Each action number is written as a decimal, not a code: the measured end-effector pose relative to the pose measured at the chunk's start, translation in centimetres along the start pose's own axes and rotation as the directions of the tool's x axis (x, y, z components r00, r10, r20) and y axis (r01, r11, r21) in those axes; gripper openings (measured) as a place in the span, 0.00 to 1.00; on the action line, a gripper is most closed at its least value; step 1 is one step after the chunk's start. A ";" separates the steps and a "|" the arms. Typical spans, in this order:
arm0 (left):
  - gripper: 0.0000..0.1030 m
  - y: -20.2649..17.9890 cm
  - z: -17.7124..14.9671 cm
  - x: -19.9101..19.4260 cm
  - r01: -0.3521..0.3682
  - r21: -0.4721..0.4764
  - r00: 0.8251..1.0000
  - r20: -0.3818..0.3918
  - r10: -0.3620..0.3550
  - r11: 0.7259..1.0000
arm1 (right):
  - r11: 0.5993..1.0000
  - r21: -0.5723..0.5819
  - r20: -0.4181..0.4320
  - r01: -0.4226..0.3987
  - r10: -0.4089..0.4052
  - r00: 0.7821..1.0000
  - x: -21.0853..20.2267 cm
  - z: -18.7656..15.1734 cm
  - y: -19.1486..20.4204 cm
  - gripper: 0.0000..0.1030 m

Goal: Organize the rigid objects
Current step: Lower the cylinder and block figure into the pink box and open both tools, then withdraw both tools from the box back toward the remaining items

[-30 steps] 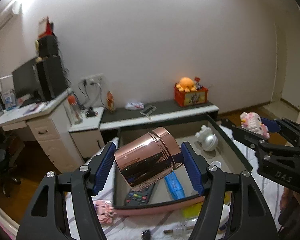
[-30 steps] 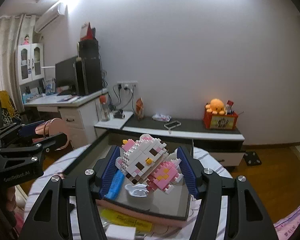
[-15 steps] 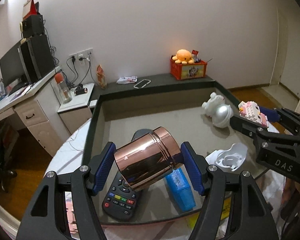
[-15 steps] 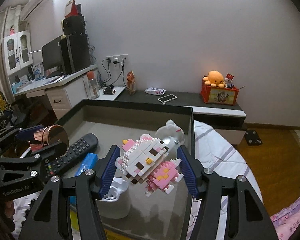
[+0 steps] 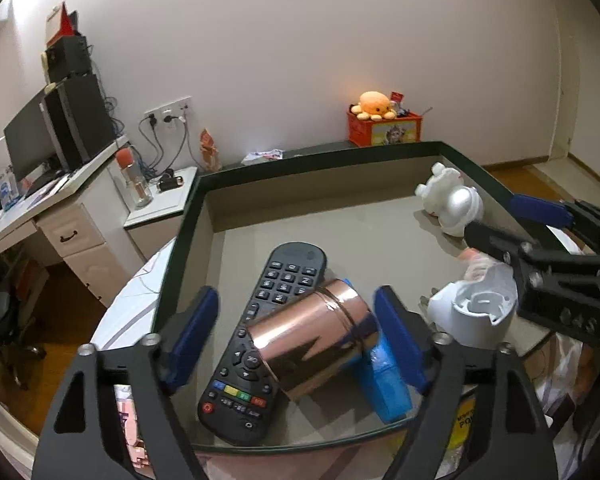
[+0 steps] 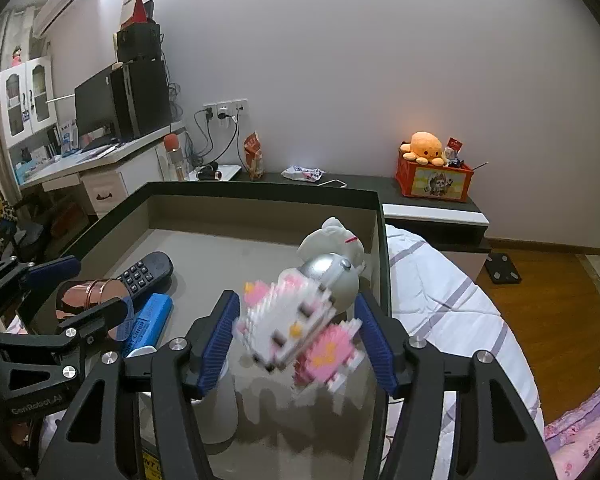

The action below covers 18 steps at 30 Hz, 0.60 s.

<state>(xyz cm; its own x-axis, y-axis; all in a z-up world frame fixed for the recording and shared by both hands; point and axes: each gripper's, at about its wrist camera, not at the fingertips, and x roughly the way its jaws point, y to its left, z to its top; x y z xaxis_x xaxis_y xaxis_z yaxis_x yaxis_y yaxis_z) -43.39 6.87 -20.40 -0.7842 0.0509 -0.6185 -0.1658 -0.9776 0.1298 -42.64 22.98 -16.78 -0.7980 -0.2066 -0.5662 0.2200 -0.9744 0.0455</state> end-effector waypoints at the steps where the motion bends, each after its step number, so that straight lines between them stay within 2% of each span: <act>1: 0.95 0.2 0.0 0.0 -0.007 -0.008 1.000 -0.002 0.007 1.000 | 1.000 0.000 0.003 -0.014 0.014 1.000 0.0 0.0 0.1 0.75; 3: 0.96 0.5 -0.1 0.0 -0.005 -0.021 1.000 -0.008 0.005 1.000 | 1.000 -0.018 0.003 0.000 0.000 1.000 0.1 -0.1 0.6 0.80; 8: 0.99 1.0 -0.4 0.4 -0.006 -0.044 0.999 -0.036 0.005 0.999 | 1.000 -0.020 0.021 0.014 -0.013 1.000 -0.1 -0.1 0.6 0.81; 12: 0.99 1.1 -0.4 0.5 0.040 -0.057 0.998 -0.040 -0.043 0.998 | 1.000 -0.007 0.051 0.019 -0.018 0.999 -0.5 0.0 0.4 0.84; 13: 0.99 1.4 -0.3 0.2 0.043 -0.071 0.998 -0.035 -0.046 0.997 | 1.000 -0.008 0.058 0.023 -0.023 0.998 -0.5 0.0 0.4 0.86; 14: 0.99 1.6 -0.2 -0.1 0.039 -0.083 0.999 -0.030 -0.041 0.996 | 0.999 -0.009 0.066 0.032 -0.032 0.997 -0.7 0.0 0.3 0.98; 18: 1.00 3.1 0.5 -3.5 0.065 -0.146 0.998 0.036 -0.060 0.987 | 0.998 -0.004 0.113 0.060 -0.059 0.992 -3.0 0.8 0.4 1.00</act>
<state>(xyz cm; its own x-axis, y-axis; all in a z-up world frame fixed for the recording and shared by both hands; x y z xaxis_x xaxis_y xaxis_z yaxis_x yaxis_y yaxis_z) -41.47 3.74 -17.42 -0.7935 0.1167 -0.5972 -0.1271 -0.9916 -0.0249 -40.63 23.12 -14.45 -0.8678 -0.1575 -0.4712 0.1740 -0.9847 0.0087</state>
